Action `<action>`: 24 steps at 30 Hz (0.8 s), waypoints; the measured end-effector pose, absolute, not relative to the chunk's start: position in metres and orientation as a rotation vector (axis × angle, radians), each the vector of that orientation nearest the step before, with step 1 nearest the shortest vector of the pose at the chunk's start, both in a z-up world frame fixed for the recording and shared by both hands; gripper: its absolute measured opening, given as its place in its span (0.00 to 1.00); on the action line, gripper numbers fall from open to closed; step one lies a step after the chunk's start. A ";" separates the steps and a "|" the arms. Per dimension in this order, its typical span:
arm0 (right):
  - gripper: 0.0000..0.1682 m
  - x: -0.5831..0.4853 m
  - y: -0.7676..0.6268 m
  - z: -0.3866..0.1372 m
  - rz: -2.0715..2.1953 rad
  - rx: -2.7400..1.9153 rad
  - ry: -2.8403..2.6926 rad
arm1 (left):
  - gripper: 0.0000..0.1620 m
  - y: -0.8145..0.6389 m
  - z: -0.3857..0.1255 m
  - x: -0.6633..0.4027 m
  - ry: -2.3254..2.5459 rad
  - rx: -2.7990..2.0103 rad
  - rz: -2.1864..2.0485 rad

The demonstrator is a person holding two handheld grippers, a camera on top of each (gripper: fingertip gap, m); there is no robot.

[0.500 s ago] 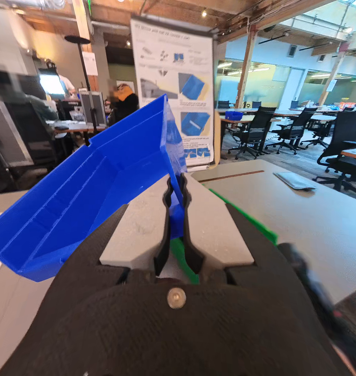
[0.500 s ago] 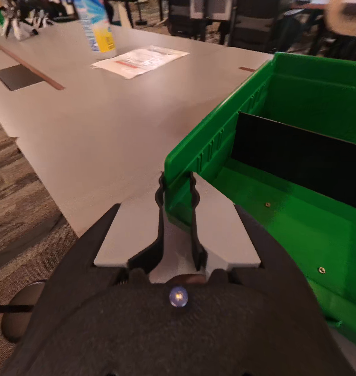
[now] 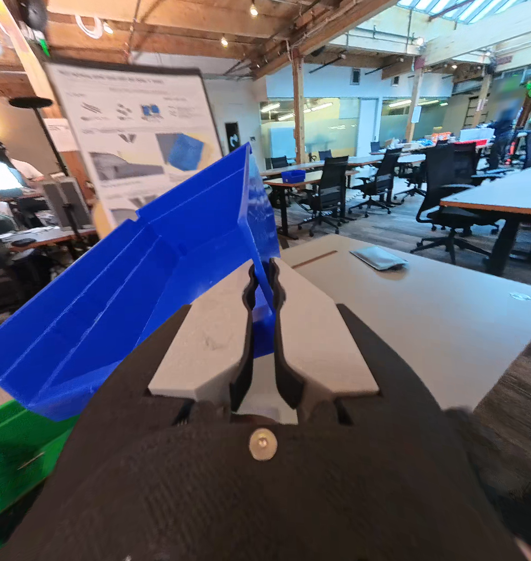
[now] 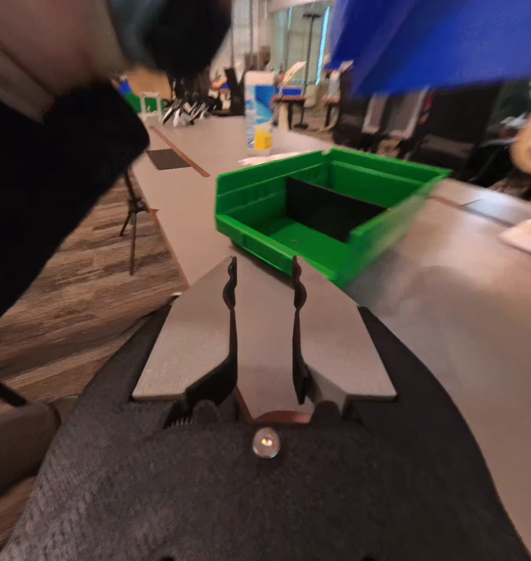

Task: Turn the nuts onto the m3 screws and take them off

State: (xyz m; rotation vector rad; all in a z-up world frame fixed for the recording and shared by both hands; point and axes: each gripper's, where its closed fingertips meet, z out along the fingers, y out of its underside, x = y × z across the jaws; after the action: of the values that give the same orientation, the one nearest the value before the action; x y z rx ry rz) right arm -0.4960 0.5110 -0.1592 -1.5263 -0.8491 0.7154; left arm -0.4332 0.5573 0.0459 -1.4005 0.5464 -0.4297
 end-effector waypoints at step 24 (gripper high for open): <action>0.23 -0.233 0.508 -0.180 0.642 -1.741 -0.581 | 0.17 0.513 -0.172 -0.255 0.925 -1.706 -0.743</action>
State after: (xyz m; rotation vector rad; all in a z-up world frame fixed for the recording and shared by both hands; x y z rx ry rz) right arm -0.2334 0.5079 -0.1798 -1.7407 -0.5806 0.6424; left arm -0.2548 0.5129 -0.1715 -1.7061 0.9250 -0.7433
